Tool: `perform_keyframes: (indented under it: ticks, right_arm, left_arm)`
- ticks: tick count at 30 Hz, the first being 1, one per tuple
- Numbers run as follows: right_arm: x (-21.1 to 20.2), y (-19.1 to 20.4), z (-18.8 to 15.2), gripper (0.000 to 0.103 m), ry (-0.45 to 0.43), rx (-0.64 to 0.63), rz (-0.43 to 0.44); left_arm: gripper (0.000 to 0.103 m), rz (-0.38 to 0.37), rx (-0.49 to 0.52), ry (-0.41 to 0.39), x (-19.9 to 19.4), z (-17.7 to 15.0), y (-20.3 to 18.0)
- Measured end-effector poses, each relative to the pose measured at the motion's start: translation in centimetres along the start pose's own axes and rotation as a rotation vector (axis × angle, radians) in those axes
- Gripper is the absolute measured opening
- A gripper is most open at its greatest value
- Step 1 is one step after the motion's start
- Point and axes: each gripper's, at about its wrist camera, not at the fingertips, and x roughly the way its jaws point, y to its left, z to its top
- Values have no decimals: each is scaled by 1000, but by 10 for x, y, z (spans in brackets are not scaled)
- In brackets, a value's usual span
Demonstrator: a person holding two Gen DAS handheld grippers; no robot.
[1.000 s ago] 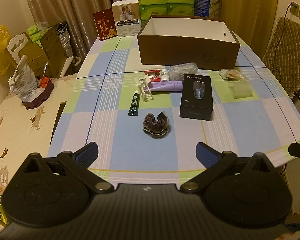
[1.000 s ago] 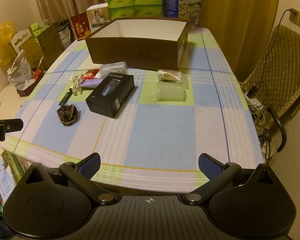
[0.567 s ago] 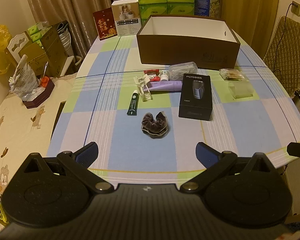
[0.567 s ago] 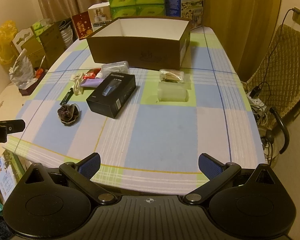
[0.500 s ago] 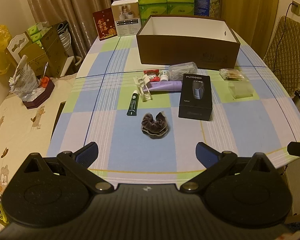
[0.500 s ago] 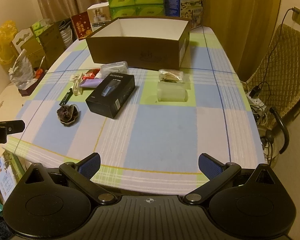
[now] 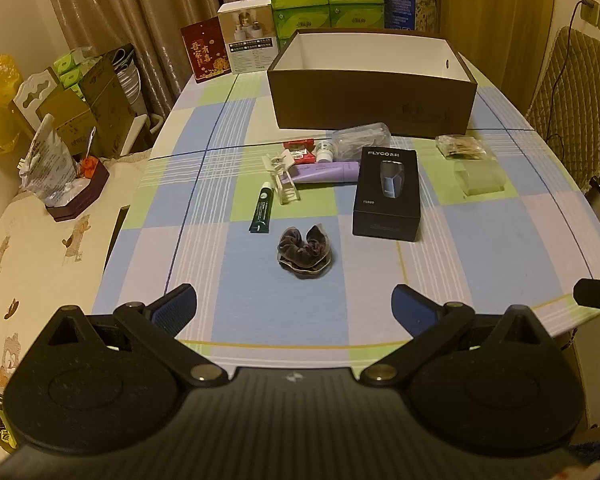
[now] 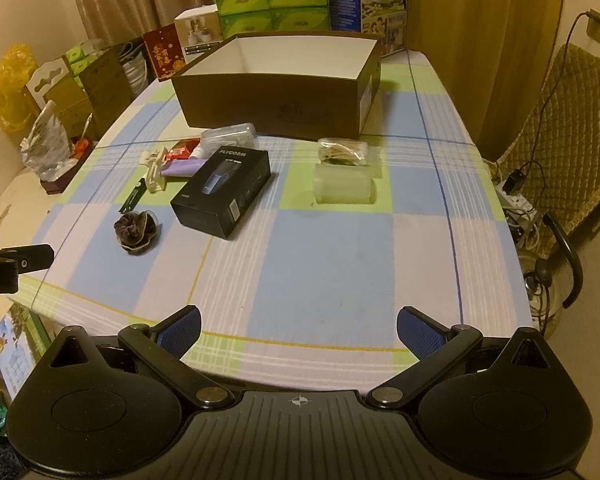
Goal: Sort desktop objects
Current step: 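Move both tools toward the brown scrunchie and the frosted plastic cup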
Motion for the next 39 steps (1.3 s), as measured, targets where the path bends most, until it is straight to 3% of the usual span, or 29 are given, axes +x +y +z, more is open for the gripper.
perform_keyframes:
  ticks: [18, 39]
  right_arm:
    - [12, -1, 10, 101, -2, -7, 38]
    - [64, -29, 46, 101, -59, 89, 42]
  left_arm:
    - [102, 8, 21, 5, 13, 11, 3]
    - [101, -88, 86, 4, 100, 33, 13]
